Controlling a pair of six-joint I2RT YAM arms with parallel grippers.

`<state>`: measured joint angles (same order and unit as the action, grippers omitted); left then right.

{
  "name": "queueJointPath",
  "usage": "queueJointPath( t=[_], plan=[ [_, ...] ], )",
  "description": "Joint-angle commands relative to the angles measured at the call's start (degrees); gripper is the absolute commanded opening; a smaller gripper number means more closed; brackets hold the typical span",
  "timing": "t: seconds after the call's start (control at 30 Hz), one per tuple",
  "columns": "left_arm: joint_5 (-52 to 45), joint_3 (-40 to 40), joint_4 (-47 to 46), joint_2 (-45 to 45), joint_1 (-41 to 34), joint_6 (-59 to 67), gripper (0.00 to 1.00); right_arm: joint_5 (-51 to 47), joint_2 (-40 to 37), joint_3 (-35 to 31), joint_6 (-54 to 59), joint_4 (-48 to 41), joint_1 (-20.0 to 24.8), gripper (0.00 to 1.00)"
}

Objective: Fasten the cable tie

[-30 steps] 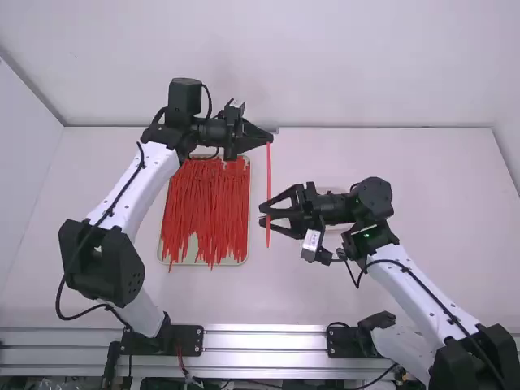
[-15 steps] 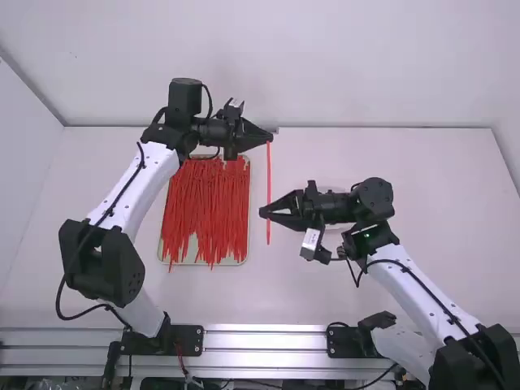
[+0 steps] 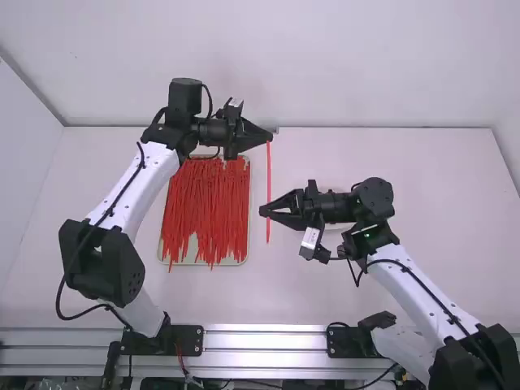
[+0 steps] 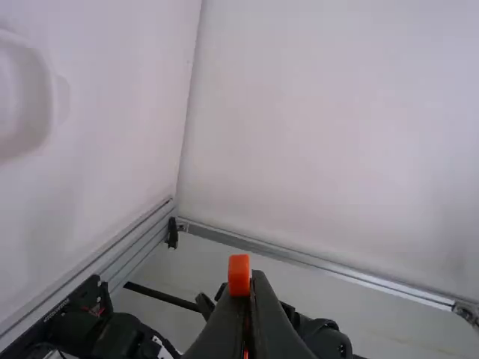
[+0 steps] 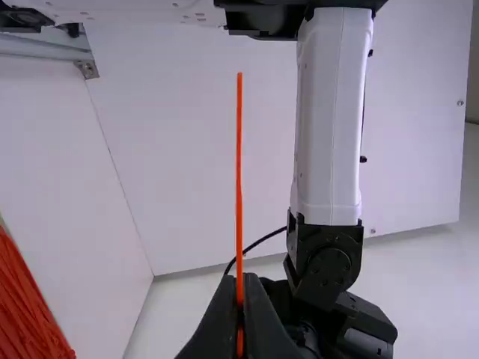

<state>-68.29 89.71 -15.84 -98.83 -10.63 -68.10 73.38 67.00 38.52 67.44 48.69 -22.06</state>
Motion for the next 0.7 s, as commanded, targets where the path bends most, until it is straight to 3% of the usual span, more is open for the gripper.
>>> queueJointPath(
  t=[0.0,0.27,0.5,0.6,0.67],
  plan=[
    [0.26,-0.28,0.20,0.79,-0.24,0.68,0.02,1.18,0.20,1.90,-1.31,0.15,0.55,0.00],
    [0.28,-0.28,0.42,0.79,-0.26,1.09,0.02,2.16,0.20,1.90,-1.62,0.15,1.77,0.00],
    [0.31,-0.28,1.51,0.79,-0.24,1.03,0.02,2.36,0.20,1.92,-1.62,0.33,1.81,0.13],
    [0.42,-0.28,1.46,0.79,-0.26,1.11,0.02,3.13,0.17,1.92,-1.62,0.37,1.88,0.13],
    [0.24,-0.28,1.49,0.79,-0.24,1.09,0.02,3.15,0.17,1.90,-1.62,0.33,1.88,0.02]
  ],
)
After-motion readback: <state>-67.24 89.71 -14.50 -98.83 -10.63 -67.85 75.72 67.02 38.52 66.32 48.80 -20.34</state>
